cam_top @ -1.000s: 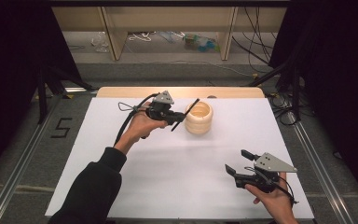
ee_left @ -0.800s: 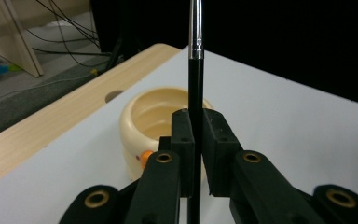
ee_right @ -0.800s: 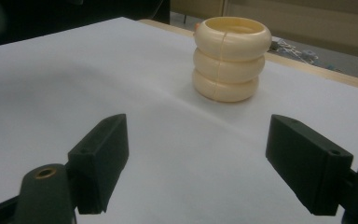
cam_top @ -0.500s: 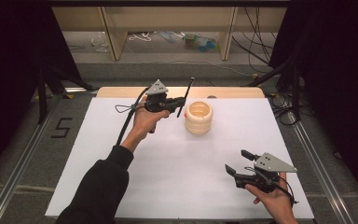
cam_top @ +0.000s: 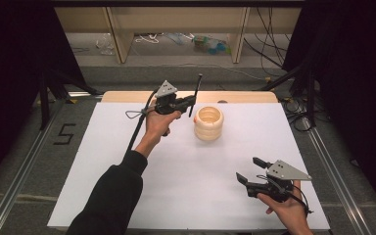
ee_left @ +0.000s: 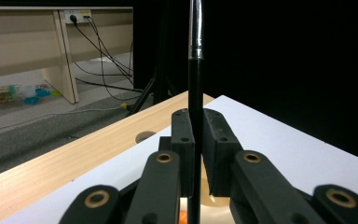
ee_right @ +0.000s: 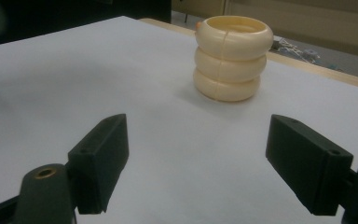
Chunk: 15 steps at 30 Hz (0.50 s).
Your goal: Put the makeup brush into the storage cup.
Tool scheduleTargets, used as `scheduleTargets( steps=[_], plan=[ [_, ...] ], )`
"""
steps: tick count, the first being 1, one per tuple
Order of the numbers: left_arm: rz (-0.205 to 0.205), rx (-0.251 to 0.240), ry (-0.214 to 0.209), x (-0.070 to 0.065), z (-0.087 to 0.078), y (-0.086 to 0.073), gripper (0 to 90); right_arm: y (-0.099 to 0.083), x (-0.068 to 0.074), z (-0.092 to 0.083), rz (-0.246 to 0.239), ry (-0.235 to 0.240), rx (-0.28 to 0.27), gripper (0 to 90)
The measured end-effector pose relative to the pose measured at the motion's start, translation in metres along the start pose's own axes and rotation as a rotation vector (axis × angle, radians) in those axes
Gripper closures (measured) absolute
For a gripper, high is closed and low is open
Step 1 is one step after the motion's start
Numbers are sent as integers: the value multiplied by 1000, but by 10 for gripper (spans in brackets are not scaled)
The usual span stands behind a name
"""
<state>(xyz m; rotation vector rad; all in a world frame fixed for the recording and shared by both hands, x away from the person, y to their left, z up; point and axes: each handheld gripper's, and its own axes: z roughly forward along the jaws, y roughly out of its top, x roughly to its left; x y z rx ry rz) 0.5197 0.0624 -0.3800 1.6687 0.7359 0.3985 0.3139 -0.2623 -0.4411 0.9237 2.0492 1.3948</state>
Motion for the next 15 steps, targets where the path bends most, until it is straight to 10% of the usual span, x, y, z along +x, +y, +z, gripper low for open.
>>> scheduleTargets(
  steps=[15],
  plan=[
    [7, -32, 17, -15, 31, 3, 837, 1, 1, -2, 12, 7, 46, 224]
  ],
)
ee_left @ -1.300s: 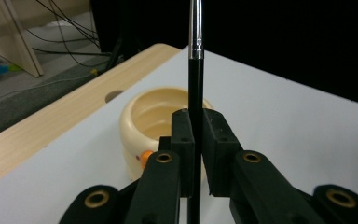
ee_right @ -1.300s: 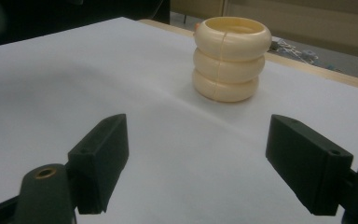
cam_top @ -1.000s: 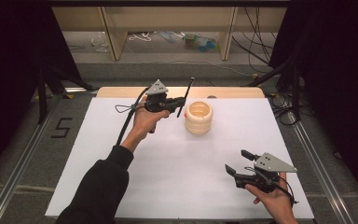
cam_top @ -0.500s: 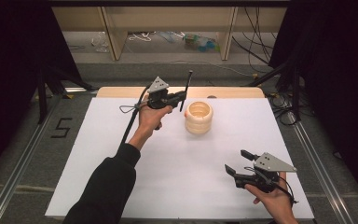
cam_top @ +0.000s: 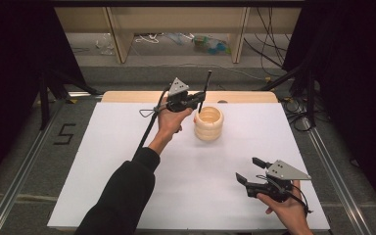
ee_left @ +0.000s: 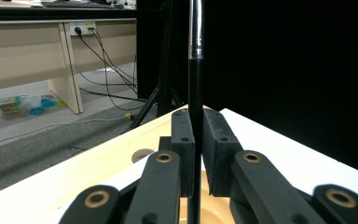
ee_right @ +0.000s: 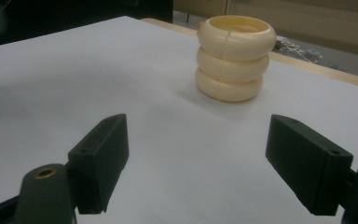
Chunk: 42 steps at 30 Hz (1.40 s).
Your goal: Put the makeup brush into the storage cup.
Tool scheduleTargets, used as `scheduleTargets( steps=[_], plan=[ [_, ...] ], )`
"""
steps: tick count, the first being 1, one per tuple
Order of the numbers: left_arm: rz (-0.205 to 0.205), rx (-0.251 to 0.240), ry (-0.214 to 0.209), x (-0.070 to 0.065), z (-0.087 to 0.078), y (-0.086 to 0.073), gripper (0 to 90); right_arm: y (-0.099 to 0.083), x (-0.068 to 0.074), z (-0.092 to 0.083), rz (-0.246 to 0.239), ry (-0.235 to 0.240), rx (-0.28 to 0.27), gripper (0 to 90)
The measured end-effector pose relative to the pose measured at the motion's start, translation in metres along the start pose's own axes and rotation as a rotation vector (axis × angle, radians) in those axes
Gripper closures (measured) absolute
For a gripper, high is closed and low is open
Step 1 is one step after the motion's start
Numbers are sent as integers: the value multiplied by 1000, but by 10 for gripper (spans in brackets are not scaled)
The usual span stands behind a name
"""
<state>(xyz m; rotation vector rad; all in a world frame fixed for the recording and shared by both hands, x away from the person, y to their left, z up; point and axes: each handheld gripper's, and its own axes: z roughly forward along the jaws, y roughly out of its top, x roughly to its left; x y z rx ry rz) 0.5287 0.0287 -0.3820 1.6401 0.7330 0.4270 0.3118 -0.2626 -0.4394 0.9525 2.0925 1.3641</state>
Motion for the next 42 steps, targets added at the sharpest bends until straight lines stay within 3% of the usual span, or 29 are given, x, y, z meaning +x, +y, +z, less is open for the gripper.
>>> scheduleTargets(
  steps=[5, 6, 8, 13, 15, 16, 21, 33, 41, 42],
  plan=[
    [-2, -11, 0, -4, 8, -2, 837, 0, -1, 2, -19, -4, -27, 224],
    [-1, -15, 0, -4, 10, -2, 837, 0, 0, 1, 9, 7, -19, 224],
    [-2, -18, 6, -5, 14, -3, 837, 0, -2, 2, -19, -3, -25, 224],
    [-17, -29, 17, -4, 21, -7, 837, 0, -2, 3, -16, 3, -32, 224],
    [-26, -25, 15, -4, 24, -11, 837, 0, -2, 2, -18, 0, -15, 224],
    [-26, -22, 19, -5, 26, -13, 837, 0, -2, 3, -16, 2, -37, 224],
    [-15, -16, 7, -8, 31, -18, 837, 0, -2, 2, -12, 3, -33, 224],
    [7, 10, 8, -9, 34, -31, 836, 0, 0, 1, -1, 11, -25, 224],
    [-2, 21, 11, -6, 32, -38, 836, 0, -1, 1, -10, 8, -24, 225],
    [-7, 20, 11, -6, 32, -38, 837, 0, 0, 1, 7, 14, -16, 225]
  ],
)
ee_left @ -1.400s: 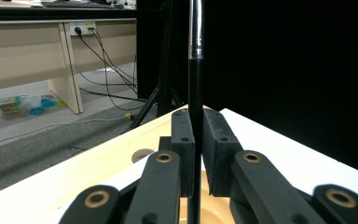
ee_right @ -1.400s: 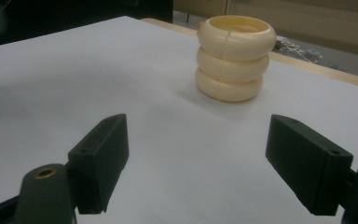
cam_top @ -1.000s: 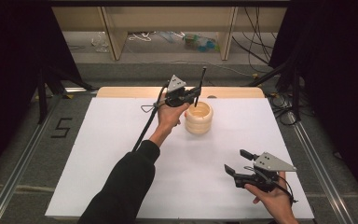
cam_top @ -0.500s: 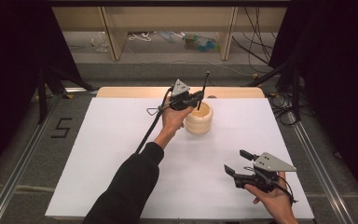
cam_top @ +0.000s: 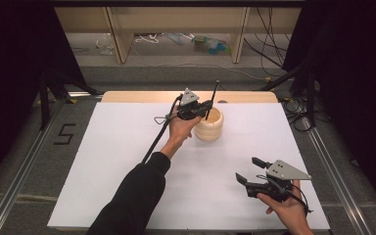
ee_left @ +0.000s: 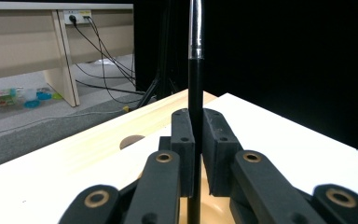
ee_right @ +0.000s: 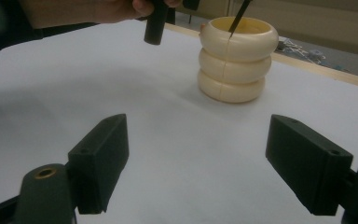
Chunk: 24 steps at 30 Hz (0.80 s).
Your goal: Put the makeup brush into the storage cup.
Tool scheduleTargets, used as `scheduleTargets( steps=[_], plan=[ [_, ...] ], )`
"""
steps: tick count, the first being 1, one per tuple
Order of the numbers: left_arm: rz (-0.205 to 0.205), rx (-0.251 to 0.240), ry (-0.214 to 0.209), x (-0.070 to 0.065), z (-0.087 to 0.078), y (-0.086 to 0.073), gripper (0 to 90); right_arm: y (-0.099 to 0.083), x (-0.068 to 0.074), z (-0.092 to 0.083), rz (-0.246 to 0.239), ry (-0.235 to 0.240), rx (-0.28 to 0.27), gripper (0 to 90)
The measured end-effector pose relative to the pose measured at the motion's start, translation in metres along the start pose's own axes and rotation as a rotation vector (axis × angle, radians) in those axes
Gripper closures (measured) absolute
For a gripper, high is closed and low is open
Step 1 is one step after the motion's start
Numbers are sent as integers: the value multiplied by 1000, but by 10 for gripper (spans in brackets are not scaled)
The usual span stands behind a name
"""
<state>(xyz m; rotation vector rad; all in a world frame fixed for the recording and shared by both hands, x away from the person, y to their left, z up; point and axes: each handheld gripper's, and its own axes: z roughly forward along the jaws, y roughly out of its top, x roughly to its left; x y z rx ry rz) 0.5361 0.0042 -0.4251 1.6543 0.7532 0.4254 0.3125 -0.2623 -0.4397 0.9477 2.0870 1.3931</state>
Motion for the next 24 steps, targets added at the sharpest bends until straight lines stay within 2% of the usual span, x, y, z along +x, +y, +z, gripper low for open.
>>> scheduleTargets(
  steps=[4, 7, 9, 12, 14, 16, 17, 18, 22, 24],
  plan=[
    [7, 14, 0, 0, -1, -4, 836, 0, -1, 1, -26, -6, -12, 225],
    [3, 16, 5, 1, -1, -6, 836, 0, 0, 1, -7, 0, -10, 226],
    [6, 26, 5, 1, -1, -8, 836, -1, -1, 1, -26, -9, -9, 226],
    [12, 36, 5, 1, -2, -10, 836, 0, 0, 1, -9, 0, -2, 226],
    [17, 41, 5, 1, -2, -11, 836, -1, -1, 1, -29, -4, -5, 226],
    [19, 49, 6, 1, -2, -14, 826, 0, -1, 1, -23, -6, -10, 226],
    [14, 51, 11, 1, -1, -16, 826, 0, 0, 0, -1, 4, 2, 226],
    [19, 53, 12, 2, -1, -17, 768, -1, -1, 1, -29, -2, -2, 226],
    [8, 57, 11, 3, -3, -18, 738, 0, -1, 1, -25, -5, -8, 226],
    [15, 53, 8, 3, -5, -16, 731, -1, -1, 1, -29, -1, -3, 226]
  ],
)
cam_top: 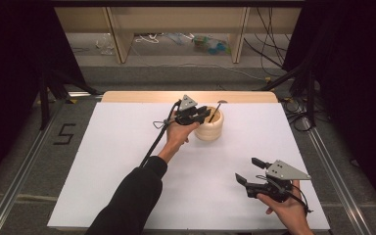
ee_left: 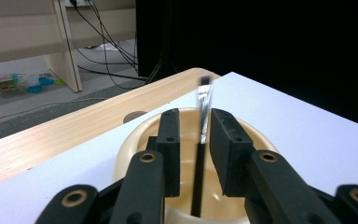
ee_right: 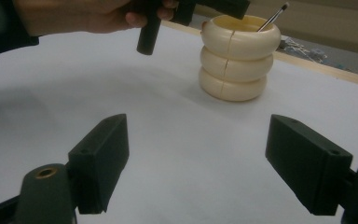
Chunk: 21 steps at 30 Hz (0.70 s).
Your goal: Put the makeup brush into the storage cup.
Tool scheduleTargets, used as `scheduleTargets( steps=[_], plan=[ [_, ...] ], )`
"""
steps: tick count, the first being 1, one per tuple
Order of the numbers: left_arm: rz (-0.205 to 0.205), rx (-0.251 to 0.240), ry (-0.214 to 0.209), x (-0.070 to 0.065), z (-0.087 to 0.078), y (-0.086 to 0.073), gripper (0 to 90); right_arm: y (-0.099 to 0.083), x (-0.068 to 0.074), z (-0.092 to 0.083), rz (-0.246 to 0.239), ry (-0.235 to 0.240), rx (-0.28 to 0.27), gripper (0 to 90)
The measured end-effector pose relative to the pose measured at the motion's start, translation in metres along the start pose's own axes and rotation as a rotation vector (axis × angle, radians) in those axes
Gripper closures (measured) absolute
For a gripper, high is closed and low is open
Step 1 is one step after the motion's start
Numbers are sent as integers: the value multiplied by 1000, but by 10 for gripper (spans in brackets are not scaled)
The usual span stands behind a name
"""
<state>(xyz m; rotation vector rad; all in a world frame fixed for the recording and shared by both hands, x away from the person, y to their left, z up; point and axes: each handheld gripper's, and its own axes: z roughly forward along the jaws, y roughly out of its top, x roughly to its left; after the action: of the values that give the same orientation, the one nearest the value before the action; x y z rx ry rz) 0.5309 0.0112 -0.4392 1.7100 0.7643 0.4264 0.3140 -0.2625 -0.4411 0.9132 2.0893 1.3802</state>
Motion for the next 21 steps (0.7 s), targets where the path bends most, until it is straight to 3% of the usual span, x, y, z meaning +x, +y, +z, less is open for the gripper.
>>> scheduleTargets(
  steps=[7, 11, 17, 21],
  plan=[
    [21, 10, -24, -2, -10, 7, 673, 0, 0, 0, 2, -2, 0, 226],
    [25, 16, -32, -2, -14, 10, 577, 0, 0, 0, 2, -2, 2, 226],
    [-8, 29, -36, -2, -26, 9, 407, 0, -1, 0, -1, -15, -12, 226],
    [-30, 27, -44, 1, -39, 6, 352, 0, -1, 0, 3, -7, 4, 226]
  ],
)
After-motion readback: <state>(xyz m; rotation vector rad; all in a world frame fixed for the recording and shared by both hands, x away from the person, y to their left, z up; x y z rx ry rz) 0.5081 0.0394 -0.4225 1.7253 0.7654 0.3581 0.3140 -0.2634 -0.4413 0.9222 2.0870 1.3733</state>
